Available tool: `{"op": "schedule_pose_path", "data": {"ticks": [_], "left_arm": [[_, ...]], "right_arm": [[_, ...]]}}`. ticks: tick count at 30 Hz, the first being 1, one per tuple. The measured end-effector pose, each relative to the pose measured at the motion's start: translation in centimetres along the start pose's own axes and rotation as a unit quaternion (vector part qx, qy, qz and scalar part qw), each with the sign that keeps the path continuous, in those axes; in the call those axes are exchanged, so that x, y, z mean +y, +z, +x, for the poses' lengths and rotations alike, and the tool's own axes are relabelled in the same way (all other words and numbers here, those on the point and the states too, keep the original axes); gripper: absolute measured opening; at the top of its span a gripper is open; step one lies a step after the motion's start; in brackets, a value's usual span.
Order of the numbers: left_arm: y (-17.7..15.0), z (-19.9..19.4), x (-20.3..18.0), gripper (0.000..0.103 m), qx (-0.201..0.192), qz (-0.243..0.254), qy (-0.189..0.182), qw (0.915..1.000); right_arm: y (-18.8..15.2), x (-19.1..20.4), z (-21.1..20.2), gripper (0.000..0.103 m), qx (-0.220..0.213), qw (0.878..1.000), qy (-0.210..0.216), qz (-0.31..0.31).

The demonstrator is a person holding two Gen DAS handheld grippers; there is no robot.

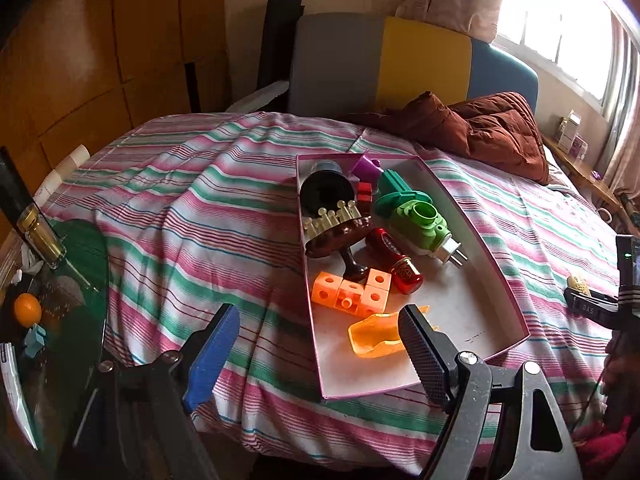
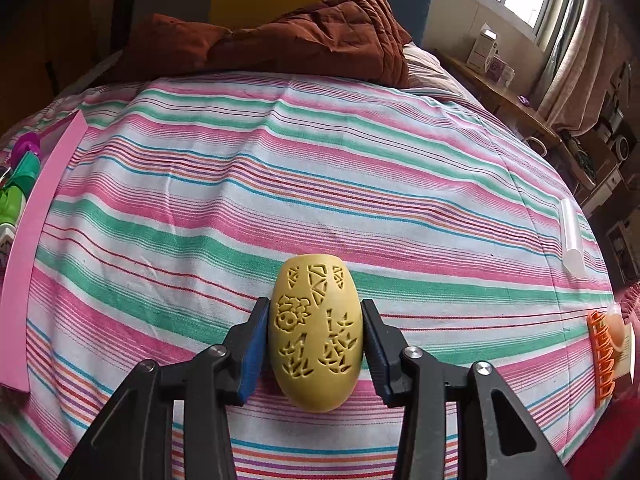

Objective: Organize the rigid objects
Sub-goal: 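Withdraw the left tool from the tray while the right tool holds the yellow egg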

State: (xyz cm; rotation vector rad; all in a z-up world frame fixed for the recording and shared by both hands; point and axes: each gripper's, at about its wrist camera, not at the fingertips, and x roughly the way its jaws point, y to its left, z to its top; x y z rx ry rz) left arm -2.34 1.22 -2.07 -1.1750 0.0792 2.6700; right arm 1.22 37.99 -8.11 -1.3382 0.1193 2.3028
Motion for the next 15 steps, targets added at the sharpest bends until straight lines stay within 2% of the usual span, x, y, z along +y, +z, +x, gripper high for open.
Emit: {"op": "schedule_pose_path", "data": {"ticks": [3,8,15], "left_arm": [[-0.4,0.0,0.6,0.082,0.003,-0.004,0.007,1.0000],[-0.6,-0.6,1.0,0.082,0.001,-0.005,0.015,0.9999],[-0.6,-1.7,1.2,0.082,-0.010,-0.004,0.018,0.9998]], "right_arm": [[-0.2,0.6,-0.2,0.044,-0.006,1.000,-0.011,-0.009],[-0.4,0.3,-0.4,0.044,-0.006,1.000,0.000,0.003],[-1.0,2.0,-1.4,0.044,-0.008,0.999,0.046,0.002]]}}
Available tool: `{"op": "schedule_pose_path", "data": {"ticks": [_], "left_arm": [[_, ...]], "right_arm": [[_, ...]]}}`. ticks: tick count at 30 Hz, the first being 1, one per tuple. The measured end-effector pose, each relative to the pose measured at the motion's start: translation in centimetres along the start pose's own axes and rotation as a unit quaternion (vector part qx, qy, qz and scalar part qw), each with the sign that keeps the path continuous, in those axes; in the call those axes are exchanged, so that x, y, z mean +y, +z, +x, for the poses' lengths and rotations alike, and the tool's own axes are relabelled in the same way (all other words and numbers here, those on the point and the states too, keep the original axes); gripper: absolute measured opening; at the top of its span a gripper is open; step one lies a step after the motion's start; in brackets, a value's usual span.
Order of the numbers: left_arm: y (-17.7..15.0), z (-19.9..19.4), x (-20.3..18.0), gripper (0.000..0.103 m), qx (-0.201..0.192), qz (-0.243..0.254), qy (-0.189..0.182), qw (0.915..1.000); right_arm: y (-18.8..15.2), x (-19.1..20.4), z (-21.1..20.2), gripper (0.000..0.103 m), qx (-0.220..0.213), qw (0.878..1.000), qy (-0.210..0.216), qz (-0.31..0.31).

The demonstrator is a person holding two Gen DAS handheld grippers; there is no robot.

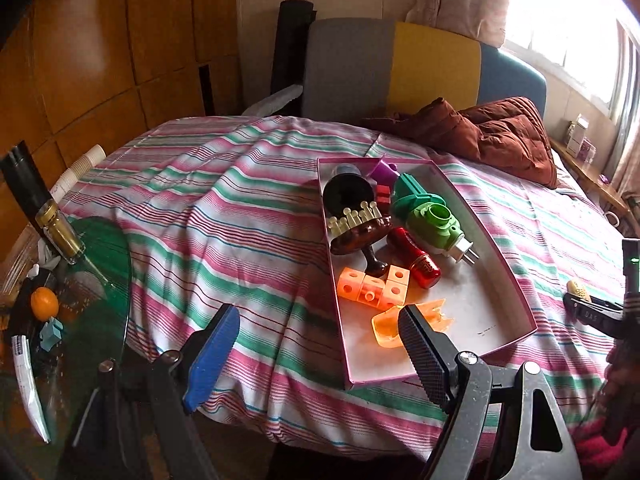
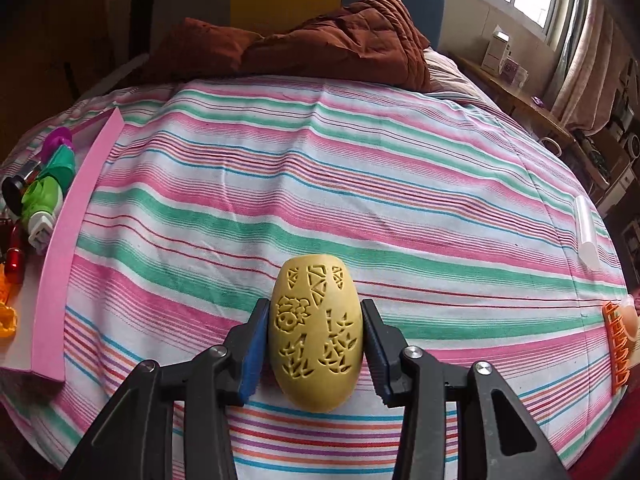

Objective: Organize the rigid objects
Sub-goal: 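Withdraw the left tool from the tray while the right tool holds the yellow egg, then carry the yellow egg into the tray and open the right tool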

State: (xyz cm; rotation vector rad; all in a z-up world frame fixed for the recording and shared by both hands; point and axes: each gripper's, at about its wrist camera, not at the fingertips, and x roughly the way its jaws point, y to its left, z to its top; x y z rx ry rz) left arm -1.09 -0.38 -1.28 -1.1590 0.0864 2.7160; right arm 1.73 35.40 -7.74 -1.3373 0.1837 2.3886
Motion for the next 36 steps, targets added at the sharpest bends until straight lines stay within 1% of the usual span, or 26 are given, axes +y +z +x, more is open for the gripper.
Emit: {"op": "schedule_pose_path", "data": {"ticks": [5,12,16,19,24,30,33,36], "left_arm": [[0.1,-0.6,0.1,0.082,-0.006,0.000,-0.001,1.0000],[-0.1,-0.6,0.7,0.082,-0.004,-0.009,0.000,1.0000],[-0.2,-0.5,1.0,0.082,-0.002,-0.012,0.004,0.9999],[-0.3,-0.3,1.3,0.082,-0.001,-0.016,0.008,0.9998],[-0.4,-0.1,1.6,0.082,0.002,-0.020,0.012,0.9997],[-0.5,0.1,2.1,0.082,0.004,-0.027,0.018,0.9995],[-0.4,0.2,2.4,0.082,0.006,-0.030,0.022,0.9993],[-0.5,0.4,2.7,0.082,0.007,-0.033,0.024,0.9991]], "right_arm": [[-0.2,1.8,-0.6,0.044,0.001,0.999,0.035,-0.005],[0.2,4.8,-2.8,0.044,-0.027,0.997,0.058,-0.032],[0.6,6.0,-4.1,0.044,-0.042,0.996,0.078,-0.035],[1.0,7.2,-5.5,0.044,-0.056,0.992,0.102,-0.041],[1.5,10.8,-7.4,0.044,-0.075,0.984,0.143,-0.077],[1.9,15.5,-7.4,0.044,-0.071,0.975,0.173,-0.116],[2.0,17.2,-6.6,0.044,-0.062,0.974,0.177,-0.128],[1.9,18.3,-5.5,0.044,-0.051,0.975,0.169,-0.135]]}}
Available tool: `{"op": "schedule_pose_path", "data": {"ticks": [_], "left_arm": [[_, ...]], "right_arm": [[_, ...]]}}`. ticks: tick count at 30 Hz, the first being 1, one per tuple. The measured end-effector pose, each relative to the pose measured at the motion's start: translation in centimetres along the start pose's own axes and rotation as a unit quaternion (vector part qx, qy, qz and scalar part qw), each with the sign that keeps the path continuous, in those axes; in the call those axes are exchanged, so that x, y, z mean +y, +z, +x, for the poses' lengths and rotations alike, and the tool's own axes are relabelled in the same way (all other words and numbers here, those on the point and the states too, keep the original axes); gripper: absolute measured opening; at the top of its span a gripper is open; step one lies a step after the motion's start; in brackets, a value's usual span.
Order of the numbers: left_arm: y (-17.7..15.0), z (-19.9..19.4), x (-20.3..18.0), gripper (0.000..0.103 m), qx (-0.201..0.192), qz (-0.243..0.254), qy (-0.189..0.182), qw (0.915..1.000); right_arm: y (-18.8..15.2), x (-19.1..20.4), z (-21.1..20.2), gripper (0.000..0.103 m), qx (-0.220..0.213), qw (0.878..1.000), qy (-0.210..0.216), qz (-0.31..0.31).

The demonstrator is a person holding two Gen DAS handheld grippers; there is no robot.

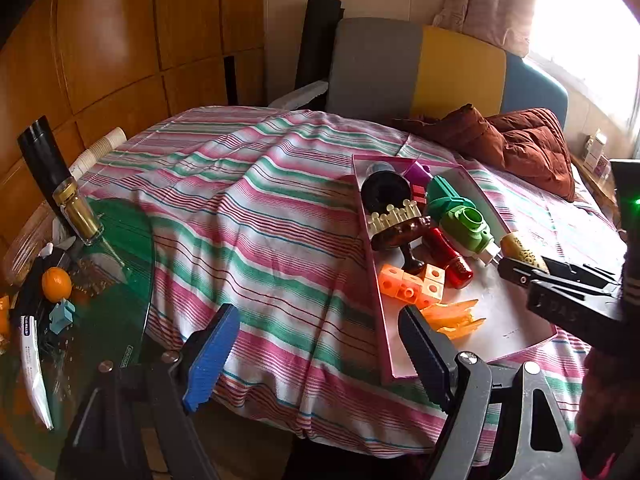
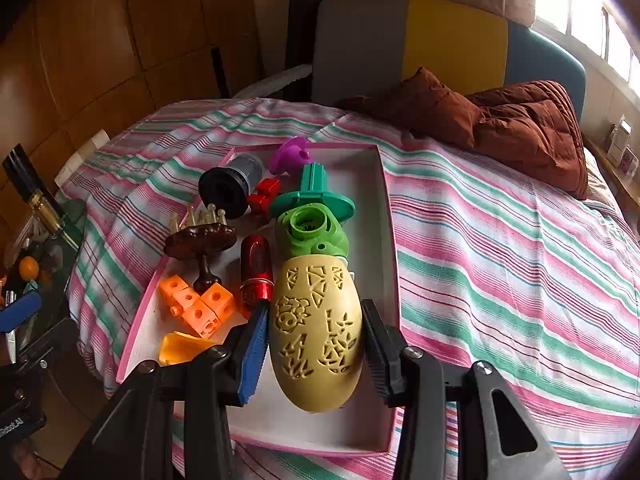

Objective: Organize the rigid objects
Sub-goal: 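Carry the yellow egg into the tray and open the right tool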

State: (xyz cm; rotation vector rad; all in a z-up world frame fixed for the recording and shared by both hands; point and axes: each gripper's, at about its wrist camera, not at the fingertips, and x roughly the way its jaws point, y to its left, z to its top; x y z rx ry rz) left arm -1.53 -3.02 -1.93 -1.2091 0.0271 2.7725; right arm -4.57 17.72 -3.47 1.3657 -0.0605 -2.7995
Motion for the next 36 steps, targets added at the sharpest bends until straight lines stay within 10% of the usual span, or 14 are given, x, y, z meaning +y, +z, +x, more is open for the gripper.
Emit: {"op": "schedule_pose_path", "data": {"ticks": [30,36], "left_arm": [[-0.2,0.2,-0.5,0.083,0.005,0.006,0.005,1.0000],[-0.4,0.1,-0.6,0.085,0.005,0.002,0.011,0.9999]], "right_arm": [[-1.0,-0.2,3.9,0.044,0.039,0.998,-0.050,0.003],[-0.8,0.2,0.8,0.045,-0.008,0.998,-0.060,0.004]]}}
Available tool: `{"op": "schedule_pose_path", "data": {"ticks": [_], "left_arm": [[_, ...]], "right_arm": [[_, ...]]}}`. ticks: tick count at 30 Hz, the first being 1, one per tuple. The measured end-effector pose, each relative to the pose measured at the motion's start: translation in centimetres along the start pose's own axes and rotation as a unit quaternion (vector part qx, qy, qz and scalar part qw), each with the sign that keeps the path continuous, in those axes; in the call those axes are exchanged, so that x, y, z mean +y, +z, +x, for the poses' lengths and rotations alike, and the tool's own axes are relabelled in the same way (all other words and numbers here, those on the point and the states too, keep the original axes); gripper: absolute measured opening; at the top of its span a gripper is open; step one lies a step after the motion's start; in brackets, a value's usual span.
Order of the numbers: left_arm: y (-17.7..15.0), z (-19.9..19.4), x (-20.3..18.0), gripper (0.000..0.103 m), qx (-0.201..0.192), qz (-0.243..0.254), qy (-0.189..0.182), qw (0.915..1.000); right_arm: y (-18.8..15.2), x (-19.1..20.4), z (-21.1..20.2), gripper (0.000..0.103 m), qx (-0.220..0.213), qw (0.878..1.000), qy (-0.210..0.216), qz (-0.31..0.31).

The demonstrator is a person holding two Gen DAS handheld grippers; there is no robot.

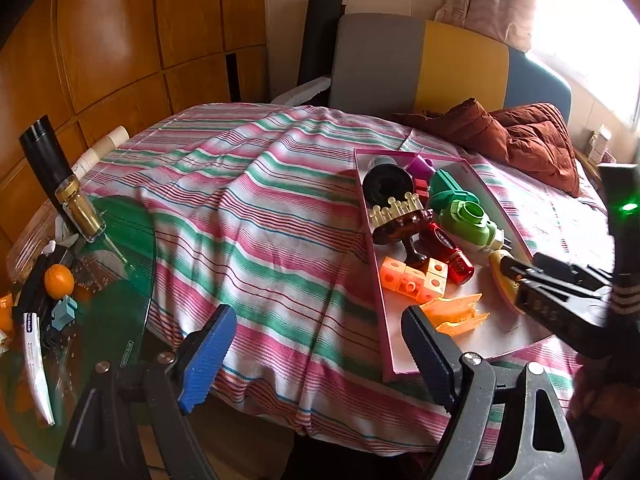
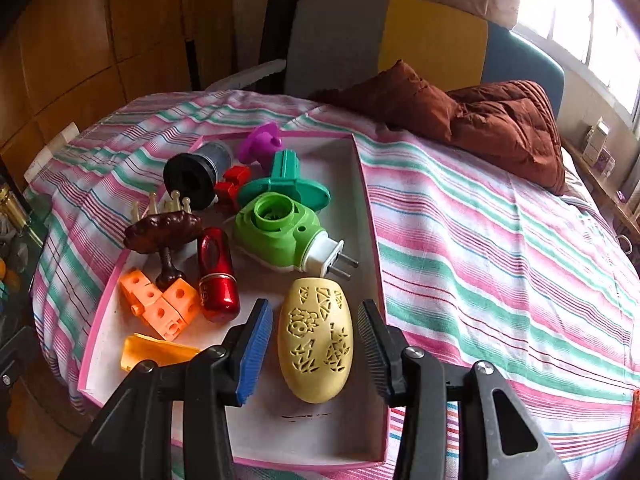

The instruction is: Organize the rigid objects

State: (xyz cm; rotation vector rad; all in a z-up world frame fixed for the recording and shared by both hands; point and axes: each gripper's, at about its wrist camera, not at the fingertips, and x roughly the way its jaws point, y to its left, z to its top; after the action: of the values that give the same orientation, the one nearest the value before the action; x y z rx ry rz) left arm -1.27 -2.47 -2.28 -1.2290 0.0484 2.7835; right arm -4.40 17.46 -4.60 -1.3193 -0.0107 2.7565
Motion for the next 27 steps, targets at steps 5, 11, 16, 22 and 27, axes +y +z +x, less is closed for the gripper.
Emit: {"op": "schedule_pose_path", "data": {"ticks": [5,11,16,22,27], "left_arm": [[-0.1,-0.5,-0.2,0.085,-0.005,0.002,0.002,1.0000],[0.0,-1.0,-0.8,0.085,-0.009,0.007,0.003,0.9999],[0.1,-1.4,-1.4,0.090,-0.016,0.013,0.004,0.9998],[0.2,-1.8,-1.8,0.092,-0.020,0.016,0.008,0.9996],[0.3,-1.9,-2.1,0.096,-0.024,0.016,0.017,0.9994]], "right_arm": [[-0.2,0.5,-2.4,0.045,-0.027,1.000,-0.003,0.002],[0.0,0.4,-5.2,0.045,-0.057,0.998,-0.001,0.009],[0.2,0.2,-6.9,0.045,-0.081,0.997,-0.010,0.006],[0.3,-0.2,-8.2,0.045,-0.098,0.995,-0.019,0.004],[0.1,-0.9,-8.9,0.045,-0.105,0.994,-0.023,0.012]]}}
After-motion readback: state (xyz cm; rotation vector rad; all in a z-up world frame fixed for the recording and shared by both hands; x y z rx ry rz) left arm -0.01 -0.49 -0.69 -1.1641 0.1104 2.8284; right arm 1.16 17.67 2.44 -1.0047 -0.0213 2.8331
